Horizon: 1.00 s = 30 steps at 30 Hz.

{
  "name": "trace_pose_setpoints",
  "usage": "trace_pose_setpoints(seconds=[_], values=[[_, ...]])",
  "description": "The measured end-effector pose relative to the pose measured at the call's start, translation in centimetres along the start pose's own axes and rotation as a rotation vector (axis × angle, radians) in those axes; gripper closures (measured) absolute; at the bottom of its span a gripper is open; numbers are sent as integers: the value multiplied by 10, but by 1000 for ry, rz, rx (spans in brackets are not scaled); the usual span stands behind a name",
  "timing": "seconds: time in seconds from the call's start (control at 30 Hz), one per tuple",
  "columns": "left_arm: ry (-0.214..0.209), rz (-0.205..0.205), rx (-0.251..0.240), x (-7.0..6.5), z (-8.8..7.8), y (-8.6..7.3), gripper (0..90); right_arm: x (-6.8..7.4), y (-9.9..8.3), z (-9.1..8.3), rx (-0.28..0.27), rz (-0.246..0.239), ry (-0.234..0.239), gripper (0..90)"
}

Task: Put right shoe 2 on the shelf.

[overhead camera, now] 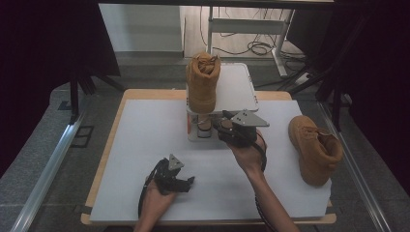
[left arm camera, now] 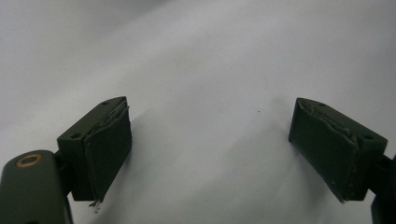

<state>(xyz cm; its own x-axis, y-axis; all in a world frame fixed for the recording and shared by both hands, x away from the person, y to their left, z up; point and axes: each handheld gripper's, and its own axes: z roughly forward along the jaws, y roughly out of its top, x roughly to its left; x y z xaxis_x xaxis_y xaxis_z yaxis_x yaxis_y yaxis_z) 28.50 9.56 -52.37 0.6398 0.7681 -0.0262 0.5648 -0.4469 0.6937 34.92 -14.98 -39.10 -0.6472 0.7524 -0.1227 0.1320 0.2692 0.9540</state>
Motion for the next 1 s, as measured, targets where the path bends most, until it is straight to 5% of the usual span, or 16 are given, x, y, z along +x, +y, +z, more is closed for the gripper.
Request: trace_pose_setpoints(seconds=[0.43, 0.67, 1.0], values=[[1, 2, 4, 0, 0, 0, 131, 10, -24, -9, 87, -4, 1, 143], [1, 0, 1, 0, 0, 0, 131, 10, -47, -17, 146, -14, 0, 77], [2, 0, 2, 0, 0, 0, 131, 1, -82, -33, 243, 46, 19, 0]])
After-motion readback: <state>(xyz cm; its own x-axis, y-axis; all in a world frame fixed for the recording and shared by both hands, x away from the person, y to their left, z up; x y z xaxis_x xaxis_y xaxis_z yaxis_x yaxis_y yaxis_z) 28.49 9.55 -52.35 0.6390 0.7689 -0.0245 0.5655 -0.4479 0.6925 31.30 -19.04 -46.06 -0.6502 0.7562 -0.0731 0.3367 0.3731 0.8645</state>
